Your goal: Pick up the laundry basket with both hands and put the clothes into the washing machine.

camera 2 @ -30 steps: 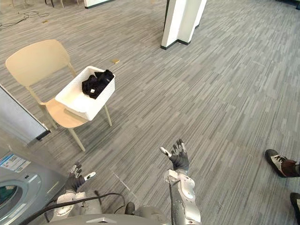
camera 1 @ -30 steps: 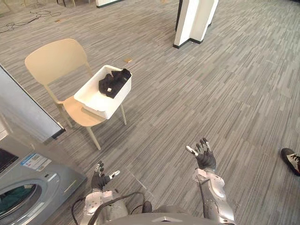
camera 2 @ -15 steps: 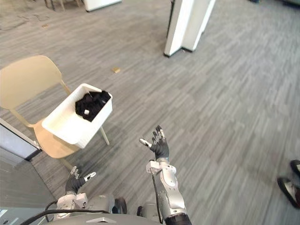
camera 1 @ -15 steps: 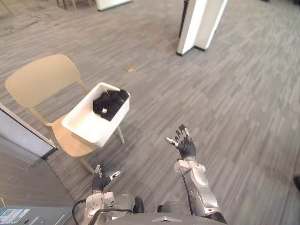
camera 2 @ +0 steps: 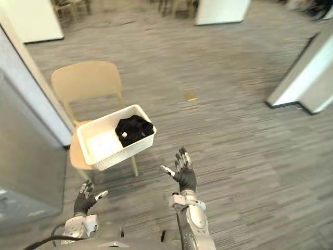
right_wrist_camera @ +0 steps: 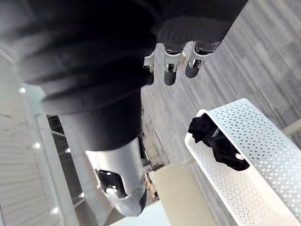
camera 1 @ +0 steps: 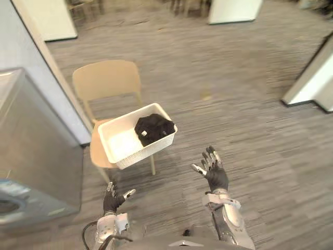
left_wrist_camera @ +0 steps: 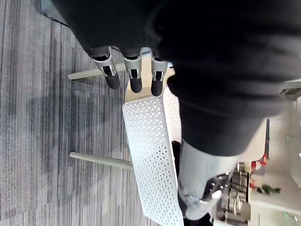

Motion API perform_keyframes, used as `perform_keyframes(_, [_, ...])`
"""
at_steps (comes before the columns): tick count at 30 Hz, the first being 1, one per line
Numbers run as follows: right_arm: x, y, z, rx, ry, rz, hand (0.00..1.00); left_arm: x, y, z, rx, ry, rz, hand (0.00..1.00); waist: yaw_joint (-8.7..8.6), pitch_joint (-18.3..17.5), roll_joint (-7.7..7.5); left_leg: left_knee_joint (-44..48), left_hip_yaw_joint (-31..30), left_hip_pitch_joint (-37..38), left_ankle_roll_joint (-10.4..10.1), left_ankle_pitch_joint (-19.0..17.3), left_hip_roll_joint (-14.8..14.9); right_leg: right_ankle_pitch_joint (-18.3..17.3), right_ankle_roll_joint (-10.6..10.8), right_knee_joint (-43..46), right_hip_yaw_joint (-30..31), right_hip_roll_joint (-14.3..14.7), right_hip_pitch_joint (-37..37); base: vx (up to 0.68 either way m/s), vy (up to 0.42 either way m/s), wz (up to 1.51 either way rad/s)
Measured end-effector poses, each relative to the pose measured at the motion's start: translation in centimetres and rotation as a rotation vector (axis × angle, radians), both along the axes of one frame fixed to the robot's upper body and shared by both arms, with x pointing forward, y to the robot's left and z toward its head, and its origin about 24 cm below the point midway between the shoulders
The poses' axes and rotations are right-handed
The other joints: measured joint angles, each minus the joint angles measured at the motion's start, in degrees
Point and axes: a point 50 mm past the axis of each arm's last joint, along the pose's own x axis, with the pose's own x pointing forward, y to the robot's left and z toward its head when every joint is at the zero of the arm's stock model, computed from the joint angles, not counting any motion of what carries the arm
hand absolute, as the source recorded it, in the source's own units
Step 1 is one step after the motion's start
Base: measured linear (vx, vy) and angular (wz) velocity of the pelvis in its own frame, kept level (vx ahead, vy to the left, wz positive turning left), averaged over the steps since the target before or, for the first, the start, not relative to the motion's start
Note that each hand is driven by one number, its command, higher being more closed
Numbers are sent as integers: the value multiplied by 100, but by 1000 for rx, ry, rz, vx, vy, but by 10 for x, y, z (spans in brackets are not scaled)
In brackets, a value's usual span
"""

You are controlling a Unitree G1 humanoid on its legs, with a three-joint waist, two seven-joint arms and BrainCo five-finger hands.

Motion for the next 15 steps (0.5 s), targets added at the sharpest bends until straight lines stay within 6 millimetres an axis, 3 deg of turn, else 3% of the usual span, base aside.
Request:
perform_keyframes(2, [2, -7, 3, -11, -13, -32, 0, 4, 1, 5, 6, -28, 3, 0, -25, 10, 22, 323, 383, -137, 38, 120, 300, -47, -81, -229, -350, -5, 374, 260, -293, 79])
perform_keyframes(5, [6, -20, 7, -46, -36, -90, 0, 12, 0, 11, 10, -78, -9, 0, -18, 23, -44, 112, 797, -381, -149, -4, 496, -47, -82, -670, -809, -107, 736, 146, -117, 90])
perform_keyframes(7, [15, -35, 14, -106, -61, -170, 0, 20, -1, 11, 13, -88, -15, 0, -22, 64, -103, -1517, 985, -509, -314, -3, 271, -39, -64, -939, -1253, -339, 875, 120, 29, 116])
perform_keyframes(8, [16, -37, 14, -110, -61, -178, 0, 20, -1, 10, 14, -85, -14, 0, -18, 73, -118, -1703, 981, -512, -357, 28, 224, -31, -50, -980, -1299, -367, 904, 114, 103, 98])
perform_keyframes(10, [32, -46, 13, -203, -55, -242, 0, 20, 1, 8, 24, -71, 2, 0, 33, 135, -197, -3145, 937, -531, -498, 766, -55, -10, 69, -1285, -1505, -543, 1124, 112, 143, 55])
perform_keyframes(11, [36, -47, 13, -227, -50, -253, 0, 19, 1, 7, 27, -67, 4, 0, 83, 138, -205, -3274, 950, -510, -527, 1027, -83, -18, 115, -1347, -1503, -580, 1162, 174, 214, 26])
perform_keyframes(12, [42, -50, 12, -274, -41, -286, 0, 20, 2, 6, 34, -61, 9, 0, 135, 149, -215, -3407, 989, -477, -542, 1560, -184, -23, 201, -1450, -1491, -662, 1256, 266, 305, 17])
perform_keyframes(14, [57, -50, 15, -318, -43, -312, 0, 29, 5, 11, 46, -89, 20, 0, 159, 257, -306, -2546, 1132, -860, -328, 1425, -341, 89, 293, -1683, -1330, -820, 1369, 250, 298, 11])
perform_keyframes(15, [62, -49, 17, -336, -41, -317, 0, 32, 7, 12, 50, -96, 21, 0, 190, 307, -313, -2043, 1259, -1152, -330, 1129, -327, 217, 506, -1873, -1325, -838, 1527, 207, 259, -26])
